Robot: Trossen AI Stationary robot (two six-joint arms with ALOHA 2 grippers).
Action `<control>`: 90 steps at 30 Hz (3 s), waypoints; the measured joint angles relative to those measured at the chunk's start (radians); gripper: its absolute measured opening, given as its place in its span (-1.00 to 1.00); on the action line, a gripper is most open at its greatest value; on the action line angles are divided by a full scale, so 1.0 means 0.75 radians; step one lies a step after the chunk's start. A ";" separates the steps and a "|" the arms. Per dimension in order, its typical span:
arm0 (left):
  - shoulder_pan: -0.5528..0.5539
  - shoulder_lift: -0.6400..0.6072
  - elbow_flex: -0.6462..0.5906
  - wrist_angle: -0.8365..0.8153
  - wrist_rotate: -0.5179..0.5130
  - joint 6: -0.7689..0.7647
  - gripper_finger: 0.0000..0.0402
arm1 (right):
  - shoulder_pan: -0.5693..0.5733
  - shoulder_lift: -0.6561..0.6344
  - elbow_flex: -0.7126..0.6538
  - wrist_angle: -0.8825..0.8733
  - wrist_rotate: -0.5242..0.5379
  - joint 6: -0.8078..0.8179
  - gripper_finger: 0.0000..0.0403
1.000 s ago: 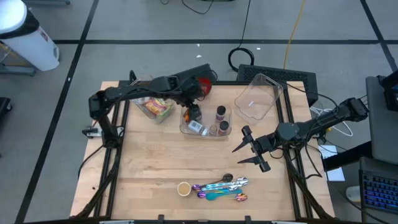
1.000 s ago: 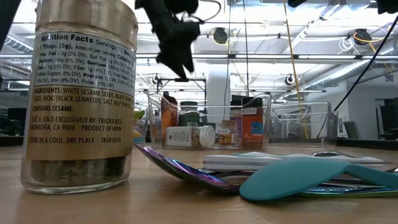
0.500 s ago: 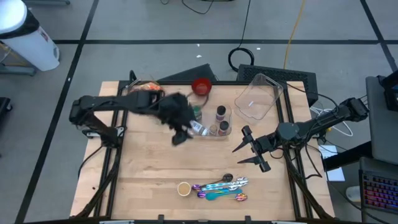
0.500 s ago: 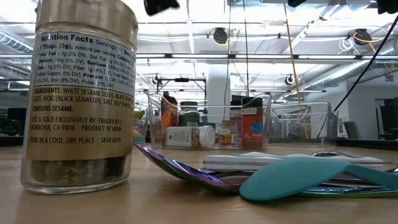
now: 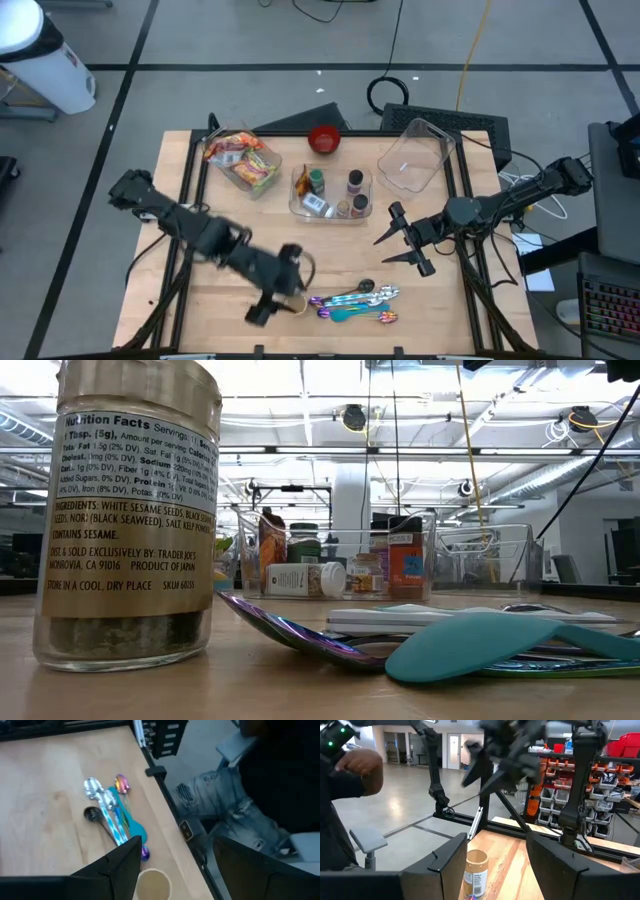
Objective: Pick & Place Food Item
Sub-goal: Put the gold seasoning bottle into the center transparent bin
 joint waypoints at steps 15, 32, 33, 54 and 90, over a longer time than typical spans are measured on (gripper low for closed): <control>-0.151 0.300 -0.001 0.251 -0.172 -0.180 0.27 | 0.001 0.000 0.000 0.001 0.001 0.001 -0.03; -0.100 0.313 -0.001 0.106 0.040 -0.050 0.67 | 0.000 0.000 0.000 0.001 0.001 0.001 -0.03; -0.101 0.313 -0.001 0.074 0.016 -0.038 0.67 | 0.001 0.000 0.000 0.001 0.001 0.001 -0.03; -0.098 0.347 -0.001 -0.227 -0.186 -0.037 0.62 | 0.000 0.000 0.000 0.001 0.001 0.000 -0.03; -0.048 0.421 -0.093 -0.240 -0.148 -0.001 0.54 | 0.001 0.000 0.000 0.001 0.001 -0.003 -0.03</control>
